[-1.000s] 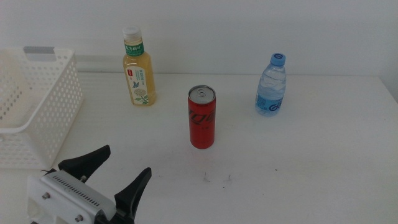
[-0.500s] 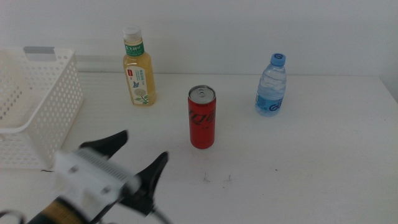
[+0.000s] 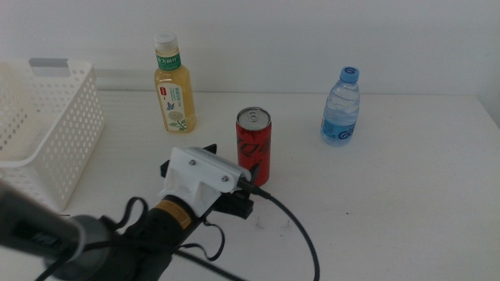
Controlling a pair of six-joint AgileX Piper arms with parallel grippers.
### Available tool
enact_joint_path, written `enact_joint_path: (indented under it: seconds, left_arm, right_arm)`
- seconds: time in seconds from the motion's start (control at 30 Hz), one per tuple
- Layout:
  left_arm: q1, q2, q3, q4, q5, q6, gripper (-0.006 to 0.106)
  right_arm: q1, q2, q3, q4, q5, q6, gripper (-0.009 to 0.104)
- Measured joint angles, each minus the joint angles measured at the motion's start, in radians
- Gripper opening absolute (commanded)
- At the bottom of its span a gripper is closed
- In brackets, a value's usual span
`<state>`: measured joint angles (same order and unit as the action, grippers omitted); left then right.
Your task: Use arms to grab the bottles and put them into the dustbin to the left of the table.
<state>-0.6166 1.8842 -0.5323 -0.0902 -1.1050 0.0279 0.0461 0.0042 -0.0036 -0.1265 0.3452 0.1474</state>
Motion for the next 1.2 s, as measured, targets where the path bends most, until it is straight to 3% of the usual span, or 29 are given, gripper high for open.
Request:
enact_joint_path:
  seconds: [0.93, 1.07, 1.2]
  left_arm:
    - [0.007, 0.293, -0.344, 0.002, 0.083, -0.028, 0.093]
    - [0.007, 0.293, -0.346, 0.0, 0.083, -0.028, 0.077]
    - [0.007, 0.293, -0.346, 0.0, 0.083, -0.04, 0.041]
  right_arm:
    - [0.0, 0.0, 0.0, 0.0, 0.0, 0.0, 0.079]
    - [0.0, 0.0, 0.0, 0.0, 0.0, 0.0, 0.079]
    - [0.0, 0.0, 0.0, 0.0, 0.0, 0.0, 0.079]
